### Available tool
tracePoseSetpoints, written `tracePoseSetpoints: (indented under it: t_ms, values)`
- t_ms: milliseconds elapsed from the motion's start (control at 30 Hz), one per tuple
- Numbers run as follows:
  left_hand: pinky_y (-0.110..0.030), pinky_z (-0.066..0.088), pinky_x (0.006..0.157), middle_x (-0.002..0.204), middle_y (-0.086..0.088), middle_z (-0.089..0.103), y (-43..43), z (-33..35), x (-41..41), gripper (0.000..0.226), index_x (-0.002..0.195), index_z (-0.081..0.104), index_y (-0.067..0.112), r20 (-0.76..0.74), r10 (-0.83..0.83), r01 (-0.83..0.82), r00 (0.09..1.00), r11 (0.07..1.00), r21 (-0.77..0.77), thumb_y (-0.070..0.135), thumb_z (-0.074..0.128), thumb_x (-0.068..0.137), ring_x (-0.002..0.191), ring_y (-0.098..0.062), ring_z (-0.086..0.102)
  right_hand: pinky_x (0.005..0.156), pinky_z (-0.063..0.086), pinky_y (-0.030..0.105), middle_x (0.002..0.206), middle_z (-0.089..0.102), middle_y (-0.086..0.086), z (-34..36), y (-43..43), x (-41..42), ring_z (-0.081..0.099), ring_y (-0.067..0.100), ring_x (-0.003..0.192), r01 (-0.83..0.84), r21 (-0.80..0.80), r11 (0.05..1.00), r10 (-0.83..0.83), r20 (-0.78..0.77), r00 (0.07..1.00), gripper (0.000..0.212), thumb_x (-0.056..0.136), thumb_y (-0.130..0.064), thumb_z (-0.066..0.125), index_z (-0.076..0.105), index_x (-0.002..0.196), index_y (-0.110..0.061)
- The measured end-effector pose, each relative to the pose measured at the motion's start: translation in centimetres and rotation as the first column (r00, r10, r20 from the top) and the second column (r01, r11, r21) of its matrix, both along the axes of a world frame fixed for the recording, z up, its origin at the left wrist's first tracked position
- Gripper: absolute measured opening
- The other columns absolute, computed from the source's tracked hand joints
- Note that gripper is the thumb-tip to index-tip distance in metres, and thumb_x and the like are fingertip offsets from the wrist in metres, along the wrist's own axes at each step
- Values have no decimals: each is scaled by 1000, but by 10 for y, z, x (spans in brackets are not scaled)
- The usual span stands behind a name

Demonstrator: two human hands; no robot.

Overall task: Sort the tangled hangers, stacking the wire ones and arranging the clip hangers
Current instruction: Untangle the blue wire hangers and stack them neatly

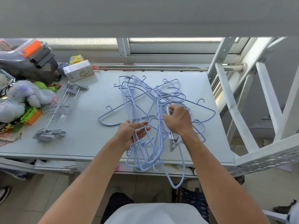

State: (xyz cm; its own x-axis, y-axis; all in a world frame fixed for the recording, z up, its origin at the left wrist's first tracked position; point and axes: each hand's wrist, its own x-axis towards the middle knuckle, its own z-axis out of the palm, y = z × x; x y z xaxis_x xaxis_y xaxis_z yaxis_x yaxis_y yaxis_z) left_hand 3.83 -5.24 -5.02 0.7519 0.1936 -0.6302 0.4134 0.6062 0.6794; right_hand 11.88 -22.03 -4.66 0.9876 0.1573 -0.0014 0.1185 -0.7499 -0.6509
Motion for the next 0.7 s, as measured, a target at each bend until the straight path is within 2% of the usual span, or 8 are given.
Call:
tracePoseSetpoints:
  t_ms: [33,133,200,300,400,467,567,700]
  values:
    - [-33,60,58,91,-19,71,-1,-1,1,27,89,34,12,3,5,-5,1000,1000,-4,-7,53,93,70,-29,73,64,52,34,70,65,10,5,-1,-1,60,28,67,-32,34,999,33,-40,999,21,73,-22,63,63,78,-2]
    - [-32,59,53,94,-20,71,-2,-5,4,29,94,33,13,19,22,-21,1000,999,-43,-7,53,93,71,-30,73,55,39,32,55,43,8,17,-5,-6,39,21,53,-130,47,990,135,-97,986,21,70,-18,61,46,61,-7]
    - [-31,59,51,96,-20,70,-1,-6,7,29,92,33,15,26,44,-42,999,996,-73,-7,53,93,72,-31,74,57,46,36,64,54,16,24,-9,-15,46,23,58,-141,48,989,145,-102,984,17,70,-19,62,57,70,-2]
    - [-32,58,51,94,-20,70,2,-5,9,29,86,35,16,24,67,-64,997,993,-104,-7,50,94,72,-30,74,70,52,34,78,68,13,36,-20,-26,62,24,72,-127,116,985,141,-123,982,22,74,-17,67,70,88,-2]
    - [-35,60,54,87,-19,73,5,-4,10,28,83,36,15,21,70,-68,997,991,-113,-7,49,95,71,-31,73,69,50,28,70,67,4,44,-30,-17,61,16,65,19,340,940,88,-297,951,11,74,-7,73,75,84,-10]
    - [-36,60,55,82,-18,73,6,-3,11,28,82,37,15,17,72,-69,997,992,-110,-7,47,95,68,-30,73,61,47,29,69,59,14,46,-37,-4,53,22,65,183,507,842,75,-446,892,11,74,5,72,72,74,-6]
    - [-36,60,54,79,-17,73,5,0,12,29,79,38,16,10,62,-61,998,992,-109,-8,46,95,65,-28,73,57,46,24,78,63,23,43,-47,12,54,23,66,328,584,743,90,-573,815,10,77,10,66,68,83,3]
    - [-34,59,54,75,-15,73,3,3,12,31,77,39,17,-8,51,-51,999,992,-112,-7,45,96,61,-26,72,55,51,18,82,70,20,31,-47,22,60,16,64,372,633,679,146,-613,777,15,82,8,62,67,96,5]
